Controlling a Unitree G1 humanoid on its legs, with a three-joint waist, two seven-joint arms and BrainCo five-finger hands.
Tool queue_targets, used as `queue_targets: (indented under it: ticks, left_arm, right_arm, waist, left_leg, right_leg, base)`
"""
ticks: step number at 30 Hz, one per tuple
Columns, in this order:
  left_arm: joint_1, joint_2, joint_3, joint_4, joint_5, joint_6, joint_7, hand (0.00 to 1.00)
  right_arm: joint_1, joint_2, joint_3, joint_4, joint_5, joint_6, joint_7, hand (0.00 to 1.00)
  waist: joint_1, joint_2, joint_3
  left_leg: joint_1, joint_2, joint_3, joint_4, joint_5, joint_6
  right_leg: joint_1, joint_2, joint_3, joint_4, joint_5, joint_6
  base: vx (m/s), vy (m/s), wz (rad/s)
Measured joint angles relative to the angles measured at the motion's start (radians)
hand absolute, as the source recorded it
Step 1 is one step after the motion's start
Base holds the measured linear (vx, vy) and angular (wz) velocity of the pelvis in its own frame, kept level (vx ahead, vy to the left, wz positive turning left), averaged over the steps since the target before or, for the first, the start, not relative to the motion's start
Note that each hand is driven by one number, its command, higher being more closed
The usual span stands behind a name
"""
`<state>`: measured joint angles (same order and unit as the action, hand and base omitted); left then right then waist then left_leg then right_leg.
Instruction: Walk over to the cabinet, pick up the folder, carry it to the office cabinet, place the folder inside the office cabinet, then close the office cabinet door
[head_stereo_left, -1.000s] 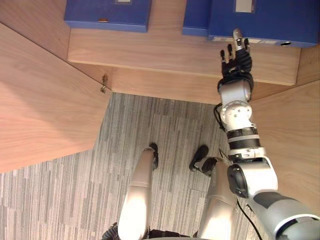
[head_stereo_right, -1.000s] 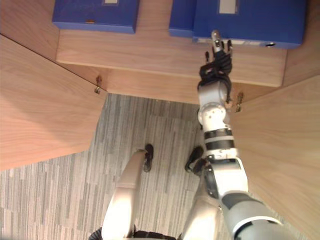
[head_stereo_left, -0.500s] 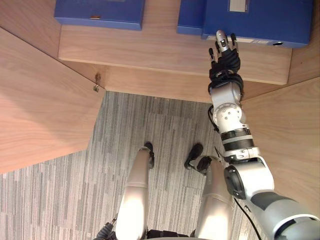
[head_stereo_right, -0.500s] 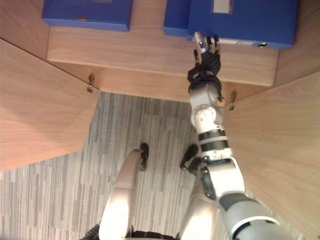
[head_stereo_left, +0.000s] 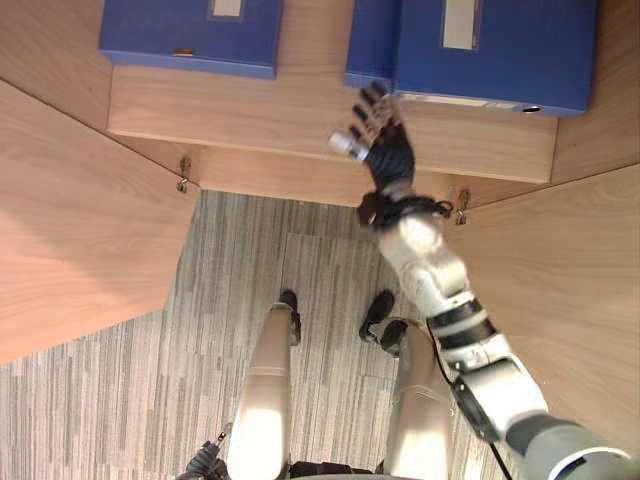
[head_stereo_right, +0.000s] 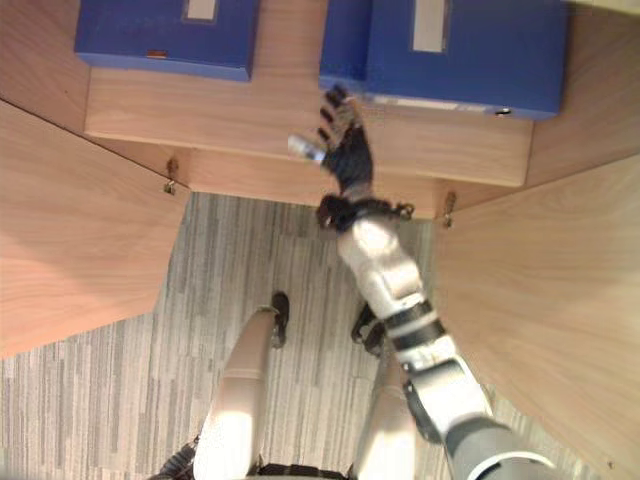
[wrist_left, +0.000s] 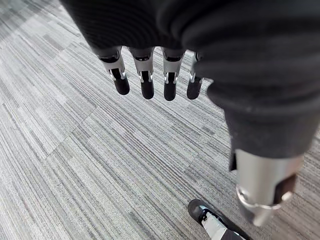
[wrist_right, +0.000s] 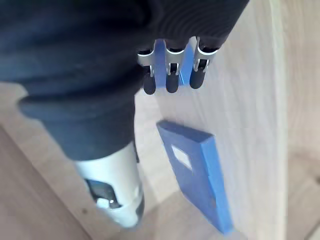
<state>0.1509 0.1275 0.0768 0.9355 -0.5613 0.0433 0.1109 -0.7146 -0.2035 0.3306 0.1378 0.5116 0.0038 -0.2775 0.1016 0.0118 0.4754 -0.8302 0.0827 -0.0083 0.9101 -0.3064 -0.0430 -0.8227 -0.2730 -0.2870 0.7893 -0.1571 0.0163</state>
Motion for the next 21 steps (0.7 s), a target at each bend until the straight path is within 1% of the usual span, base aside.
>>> queue_targets:
  ticks: [2,3,6,7,8,10,12,14,15,17,18,19,20,21]
  left_arm:
    - [0.016,0.021,-0.053,-0.005,0.002,-0.011,-0.008,0.0]
    - [0.034,0.031,-0.098,-0.006,0.005,-0.015,-0.02,0.0]
    - [0.061,0.044,-0.142,-0.007,0.007,-0.017,-0.032,0.0]
    - [0.087,0.058,-0.175,-0.029,0.007,-0.017,-0.033,0.0]
    - [0.101,0.065,-0.188,-0.046,0.007,-0.018,-0.035,0.0]
    - [0.131,0.097,-0.233,-0.118,0.006,-0.028,-0.042,0.0]
    - [0.151,0.115,-0.253,-0.178,-0.002,-0.034,-0.043,0.0]
    - [0.18,0.135,-0.268,-0.295,-0.03,-0.039,-0.042,0.0]
    - [0.185,0.136,-0.268,-0.322,-0.034,-0.041,-0.042,0.0]
    - [0.218,0.139,-0.266,-0.436,-0.07,-0.043,-0.041,0.0]
    - [0.23,0.143,-0.266,-0.468,-0.075,-0.044,-0.04,0.0]
    - [0.253,0.154,-0.265,-0.534,-0.087,-0.044,-0.04,0.0]
    - [0.264,0.157,-0.263,-0.566,-0.093,-0.044,-0.039,0.0]
    - [0.285,0.16,-0.255,-0.63,-0.106,-0.046,-0.038,0.0]
  right_arm:
    - [0.028,-0.011,0.035,0.0,-0.095,0.008,0.012,0.0]
    - [0.032,-0.037,0.06,0.012,-0.189,0.007,0.022,0.0]
    - [0.028,-0.055,0.067,0.049,-0.265,0.007,0.039,0.0]
    - [-0.001,-0.066,0.098,0.114,-0.302,0.008,0.048,0.0]
    - [-0.017,-0.069,0.115,0.145,-0.305,0.011,0.057,0.0]
    - [-0.073,-0.064,0.161,0.253,-0.34,0.02,0.075,0.0]
    - [-0.123,-0.045,0.174,0.334,-0.349,0.027,0.079,0.0]
    - [-0.209,-0.013,0.163,0.43,-0.359,0.043,0.071,0.0]
    - [-0.227,-0.008,0.159,0.442,-0.356,0.044,0.067,0.0]
    - [-0.287,0.027,0.119,0.456,-0.328,0.045,0.047,0.0]
    - [-0.301,0.033,0.116,0.456,-0.318,0.044,0.039,0.0]
    - [-0.32,0.041,0.094,0.455,-0.291,0.043,0.033,0.0]
    - [-0.327,0.047,0.079,0.455,-0.285,0.042,0.031,0.0]
    - [-0.345,0.05,0.055,0.455,-0.237,0.041,0.023,0.0]
  waist:
    - [-0.003,-0.001,0.0]
    - [-0.005,-0.001,0.0]
    - [-0.002,-0.001,0.0]
    - [0.0,-0.001,0.0]
    - [0.002,-0.001,0.0]
    - [0.017,0.003,0.002]
    - [0.032,0.007,0.003]
    - [0.051,0.023,0.006]
    - [0.057,0.028,0.008]
    - [0.063,0.047,0.008]
    - [0.066,0.048,0.009]
    - [0.074,0.049,0.009]
    - [0.077,0.05,0.01]
    - [0.08,0.056,0.008]
  left_leg:
    - [0.019,0.0,0.003,-0.018,0.003,0.005]
    - [0.028,0.001,0.006,-0.034,0.009,0.013]
    - [0.029,-0.001,0.008,-0.046,0.015,0.018]
    - [0.029,-0.004,0.01,-0.054,0.02,0.02]
    - [0.028,-0.005,0.01,-0.056,0.022,0.021]
    - [0.028,-0.011,0.007,-0.071,0.033,0.019]
    - [0.025,-0.012,0.002,-0.072,0.035,0.018]
    - [0.01,-0.015,-0.011,-0.071,0.039,0.017]
    - [0.008,-0.018,-0.013,-0.072,0.041,0.017]
    - [-0.006,-0.034,-0.023,-0.069,0.046,0.02]
    - [-0.008,-0.037,-0.024,-0.068,0.046,0.02]
    - [-0.011,-0.047,-0.028,-0.065,0.046,0.02]
    - [-0.014,-0.054,-0.029,-0.059,0.045,0.019]
    - [-0.03,-0.064,-0.036,-0.042,0.043,0.019]
  right_leg:
    - [0.022,0.008,0.001,-0.031,0.014,0.005]
    - [0.035,0.013,0.001,-0.059,0.03,0.007]
    - [0.042,0.017,0.001,-0.083,0.043,0.009]
    - [0.042,0.017,0.001,-0.093,0.05,0.01]
    - [0.042,0.016,0.001,-0.096,0.052,0.011]
    - [0.042,0.015,0.0,-0.106,0.057,0.012]
    - [0.042,0.015,-0.005,-0.106,0.057,0.012]
    - [0.041,0.012,-0.022,-0.101,0.057,0.012]
    - [0.041,0.009,-0.024,-0.099,0.056,0.012]
    - [0.034,-0.012,-0.038,-0.083,0.047,0.017]
    - [0.031,-0.015,-0.038,-0.079,0.044,0.017]
    - [0.022,-0.032,-0.038,-0.059,0.033,0.022]
    - [0.017,-0.043,-0.037,-0.044,0.025,0.025]
    - [0.003,-0.055,-0.038,-0.014,0.009,0.026]
  base:
    - [0.0,0.102,-0.08]
    - [-0.03,0.092,-0.07]
    - [-0.04,0.08,-0.03]
    - [-0.05,0.079,0.0]
    - [-0.05,0.069,0.03]
    - [-0.05,0.05,0.08]
    - [-0.04,0.03,0.09]
    - [-0.05,0.031,0.17]
    - [-0.04,0.029,0.22]
    - [-0.04,0.037,0.25]
    - [-0.04,0.046,0.24]
    - [-0.03,0.024,0.17]
    - [-0.04,0.034,0.31]
    - [-0.03,0.027,0.28]
